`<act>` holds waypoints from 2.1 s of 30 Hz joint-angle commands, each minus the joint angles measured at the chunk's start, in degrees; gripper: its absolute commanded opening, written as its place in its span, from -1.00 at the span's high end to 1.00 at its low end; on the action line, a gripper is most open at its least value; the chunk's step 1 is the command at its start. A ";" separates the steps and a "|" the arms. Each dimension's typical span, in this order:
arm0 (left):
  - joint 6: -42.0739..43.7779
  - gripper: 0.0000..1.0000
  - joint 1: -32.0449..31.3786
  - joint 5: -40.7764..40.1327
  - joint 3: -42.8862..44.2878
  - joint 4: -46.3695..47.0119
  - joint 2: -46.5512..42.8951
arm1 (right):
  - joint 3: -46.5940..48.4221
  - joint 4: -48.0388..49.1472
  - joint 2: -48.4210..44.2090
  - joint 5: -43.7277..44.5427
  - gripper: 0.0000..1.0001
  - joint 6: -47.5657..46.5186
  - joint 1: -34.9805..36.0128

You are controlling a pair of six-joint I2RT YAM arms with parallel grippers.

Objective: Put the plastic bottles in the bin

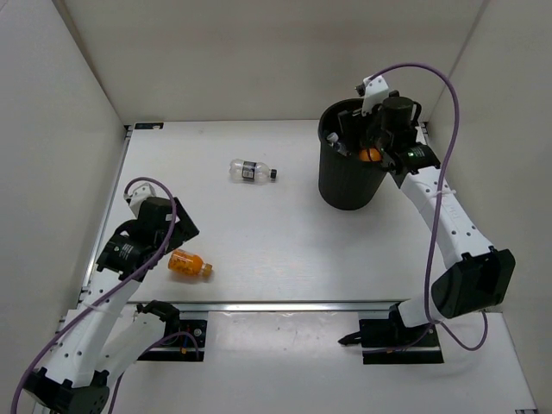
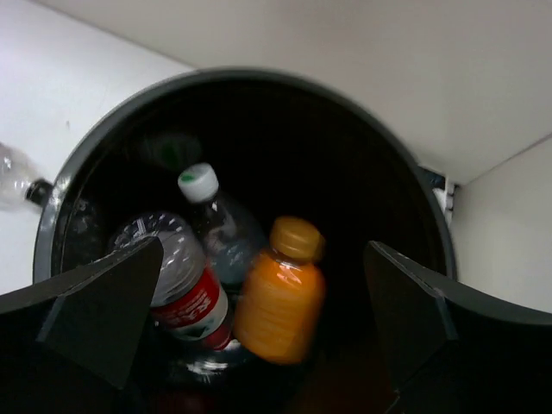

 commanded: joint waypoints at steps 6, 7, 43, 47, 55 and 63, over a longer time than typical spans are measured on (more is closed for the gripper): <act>-8.79 -0.97 1.94 -1.52 -3.56 -5.83 0.05 | 6.80 -2.81 -2.95 7.21 -0.99 3.05 6.61; -10.38 -0.97 1.59 -0.99 -5.32 -5.40 -0.30 | 7.15 -4.03 -4.01 7.38 -0.98 3.66 7.14; -11.12 0.24 -3.76 -2.83 -9.59 26.32 17.70 | -35.81 -25.05 -33.11 -0.90 -0.98 25.19 25.25; -4.08 0.24 -10.60 -3.00 6.94 28.87 25.96 | -41.79 -24.79 -32.58 -1.67 -0.98 26.78 18.60; 8.50 0.18 -21.70 0.74 43.42 43.01 48.97 | -44.27 -22.41 -42.33 -14.41 -0.98 25.47 -1.54; 11.85 -0.05 -26.18 8.86 98.31 40.31 87.01 | -41.98 -25.05 -39.70 -8.36 -0.98 23.88 0.10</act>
